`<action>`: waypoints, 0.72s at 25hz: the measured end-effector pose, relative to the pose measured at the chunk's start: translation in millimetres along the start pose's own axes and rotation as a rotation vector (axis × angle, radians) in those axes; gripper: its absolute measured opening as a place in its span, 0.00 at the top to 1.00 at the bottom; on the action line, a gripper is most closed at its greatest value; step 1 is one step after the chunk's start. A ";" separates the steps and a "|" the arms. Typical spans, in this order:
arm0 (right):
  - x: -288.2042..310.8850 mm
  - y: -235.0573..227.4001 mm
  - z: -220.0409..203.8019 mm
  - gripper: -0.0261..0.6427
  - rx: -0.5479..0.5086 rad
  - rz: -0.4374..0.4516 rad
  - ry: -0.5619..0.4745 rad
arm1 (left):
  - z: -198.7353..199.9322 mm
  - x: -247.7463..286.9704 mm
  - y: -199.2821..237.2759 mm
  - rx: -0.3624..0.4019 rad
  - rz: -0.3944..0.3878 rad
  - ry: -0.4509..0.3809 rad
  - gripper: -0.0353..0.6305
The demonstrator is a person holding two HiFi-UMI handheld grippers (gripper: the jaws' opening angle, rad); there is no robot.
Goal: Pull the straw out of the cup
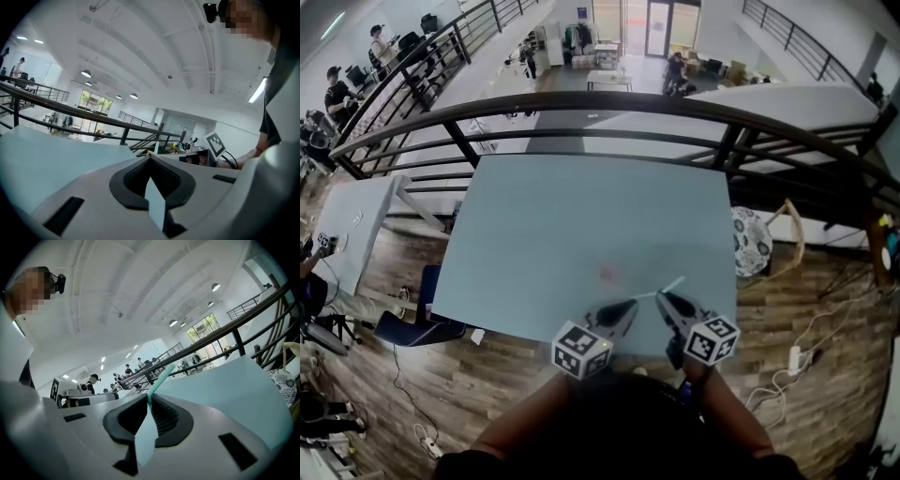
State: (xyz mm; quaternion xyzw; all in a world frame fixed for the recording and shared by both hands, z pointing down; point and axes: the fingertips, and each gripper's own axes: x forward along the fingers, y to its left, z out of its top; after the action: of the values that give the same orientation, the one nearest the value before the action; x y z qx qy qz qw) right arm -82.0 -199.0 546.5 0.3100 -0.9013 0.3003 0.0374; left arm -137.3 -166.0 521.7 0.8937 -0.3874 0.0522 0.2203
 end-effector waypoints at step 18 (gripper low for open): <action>-61.2 33.7 -44.9 0.90 -0.032 0.129 0.068 | -50.6 -54.6 -63.3 -0.031 0.172 -0.040 0.93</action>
State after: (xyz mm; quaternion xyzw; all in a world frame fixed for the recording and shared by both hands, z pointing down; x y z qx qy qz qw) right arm -57.7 -119.6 550.2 0.2402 -0.9223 0.2981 0.0532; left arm -126.0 -69.4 530.3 0.8544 -0.4679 0.0470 0.2209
